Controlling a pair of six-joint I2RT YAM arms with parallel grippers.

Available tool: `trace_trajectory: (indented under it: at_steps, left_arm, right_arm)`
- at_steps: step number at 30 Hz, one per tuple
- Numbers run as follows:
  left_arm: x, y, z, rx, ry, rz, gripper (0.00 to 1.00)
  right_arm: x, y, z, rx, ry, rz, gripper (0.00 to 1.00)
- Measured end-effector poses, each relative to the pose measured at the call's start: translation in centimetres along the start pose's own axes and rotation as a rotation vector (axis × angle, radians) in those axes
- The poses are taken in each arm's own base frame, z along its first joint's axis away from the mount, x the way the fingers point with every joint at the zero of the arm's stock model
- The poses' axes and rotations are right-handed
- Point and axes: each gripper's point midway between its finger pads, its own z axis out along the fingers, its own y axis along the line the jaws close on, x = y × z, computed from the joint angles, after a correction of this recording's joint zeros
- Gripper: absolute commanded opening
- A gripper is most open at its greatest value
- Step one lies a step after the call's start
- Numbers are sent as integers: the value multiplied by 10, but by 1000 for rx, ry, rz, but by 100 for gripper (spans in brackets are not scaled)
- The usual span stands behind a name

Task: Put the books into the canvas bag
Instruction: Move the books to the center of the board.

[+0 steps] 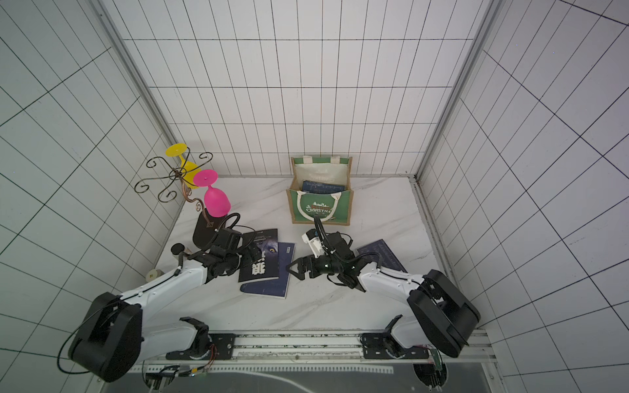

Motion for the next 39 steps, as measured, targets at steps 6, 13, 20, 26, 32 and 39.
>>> trace_trajectory:
  at_steps: [6, 13, 20, 26, 32, 39]
  left_arm:
    - [5, -10, -3, 42, 20, 17, 97]
    - [4, -11, -6, 88, 39, 30, 97]
    - [14, -4, -1, 112, 75, 69, 97]
    - [21, 0, 7, 118, 103, 95, 97]
    - [26, 0, 12, 146, 116, 111, 97]
    - [19, 5, 12, 191, 85, 99, 97]
  right_arm:
    - [12, -17, 15, 2, 55, 24, 98]
    - [17, -38, 50, 3, 142, 68, 95]
    - [13, -45, 60, 16, 145, 84, 93]
    - [0, -49, 53, 99, 105, 62, 93]
    - [-28, -35, 47, 114, 47, 8, 93]
    - [-28, -32, 63, 78, 79, 3, 93]
